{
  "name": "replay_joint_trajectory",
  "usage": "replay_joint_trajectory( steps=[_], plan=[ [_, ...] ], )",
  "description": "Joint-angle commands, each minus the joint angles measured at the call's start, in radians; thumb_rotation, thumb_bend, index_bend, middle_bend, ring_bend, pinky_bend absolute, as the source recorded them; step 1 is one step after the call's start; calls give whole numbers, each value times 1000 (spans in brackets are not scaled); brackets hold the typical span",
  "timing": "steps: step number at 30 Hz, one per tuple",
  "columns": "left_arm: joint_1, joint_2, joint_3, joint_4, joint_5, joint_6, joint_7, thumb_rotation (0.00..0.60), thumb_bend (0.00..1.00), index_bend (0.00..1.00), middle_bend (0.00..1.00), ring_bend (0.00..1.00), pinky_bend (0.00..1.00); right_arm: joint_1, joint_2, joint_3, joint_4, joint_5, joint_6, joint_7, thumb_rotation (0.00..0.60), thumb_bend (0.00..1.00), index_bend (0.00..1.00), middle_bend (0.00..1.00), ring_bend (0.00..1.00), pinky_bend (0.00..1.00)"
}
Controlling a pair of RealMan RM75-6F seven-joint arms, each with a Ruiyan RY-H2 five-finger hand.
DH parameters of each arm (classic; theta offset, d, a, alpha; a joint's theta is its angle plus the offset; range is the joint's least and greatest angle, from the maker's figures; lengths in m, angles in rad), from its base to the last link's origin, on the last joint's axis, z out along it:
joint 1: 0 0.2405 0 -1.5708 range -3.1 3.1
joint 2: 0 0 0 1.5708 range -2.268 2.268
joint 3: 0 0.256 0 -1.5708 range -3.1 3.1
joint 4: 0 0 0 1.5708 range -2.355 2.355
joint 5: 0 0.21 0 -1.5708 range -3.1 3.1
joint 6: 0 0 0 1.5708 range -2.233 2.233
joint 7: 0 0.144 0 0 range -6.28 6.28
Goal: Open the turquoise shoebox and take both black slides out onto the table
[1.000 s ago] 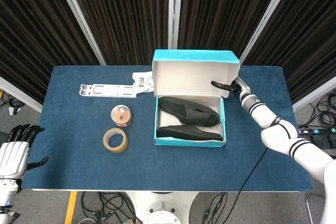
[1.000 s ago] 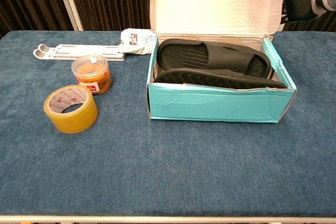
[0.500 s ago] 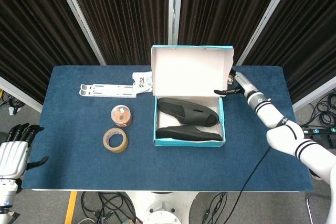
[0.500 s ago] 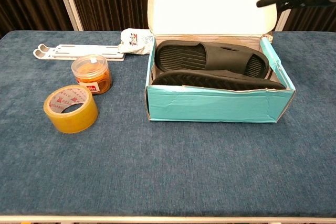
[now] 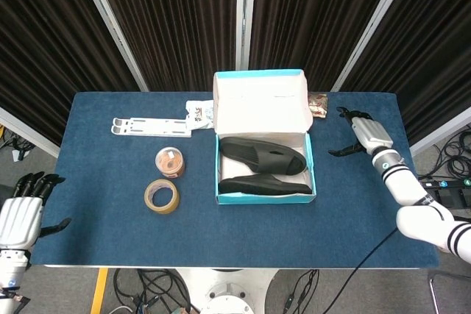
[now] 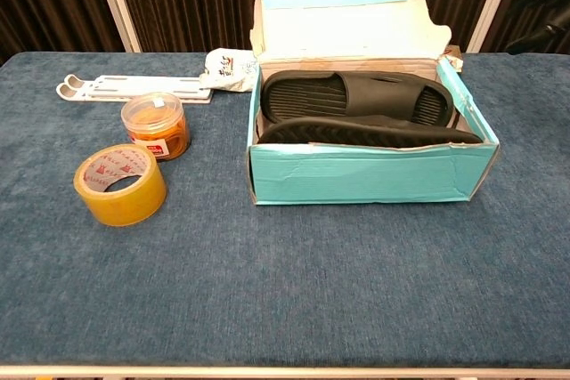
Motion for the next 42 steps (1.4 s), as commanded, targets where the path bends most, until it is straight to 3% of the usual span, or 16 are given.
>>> replay_joint_trajectory(
  steps=[1,7,9,12,18,25,34,42],
  plan=[
    [-4,0,-2,-1,-2,-4,1,600,11,221,183,105,106,-40,56,10,-99,-48,40,-5,435,0,0,119,28,0],
    [-6,-3,-2,-5,2,-3,2,600,11,221,184,106,106,-30,51,44,-164,-150,33,-16,441,0,16,162,47,44],
    [-4,-4,-2,-3,1,-2,0,600,11,221,184,105,106,-9,27,56,-158,-153,16,-28,449,0,38,174,68,119],
    [-2,-6,-1,3,1,0,-5,600,12,220,183,105,106,43,-28,66,-125,-136,-20,-80,459,0,74,180,71,138],
    [3,-12,0,21,-3,5,-27,600,11,220,183,105,106,172,-164,59,-33,-16,-62,-237,478,0,143,205,96,165],
    [10,-25,2,56,-3,11,-61,600,11,221,183,105,106,314,-281,16,26,221,-42,-421,488,45,190,237,126,208],
    [9,-42,0,92,-2,12,-94,600,12,220,183,105,106,427,-346,-36,7,438,37,-581,489,67,203,245,144,240],
    [14,-48,0,103,-2,18,-105,600,11,221,183,105,106,459,-380,-36,6,503,67,-635,497,77,209,254,179,295]
  ],
)
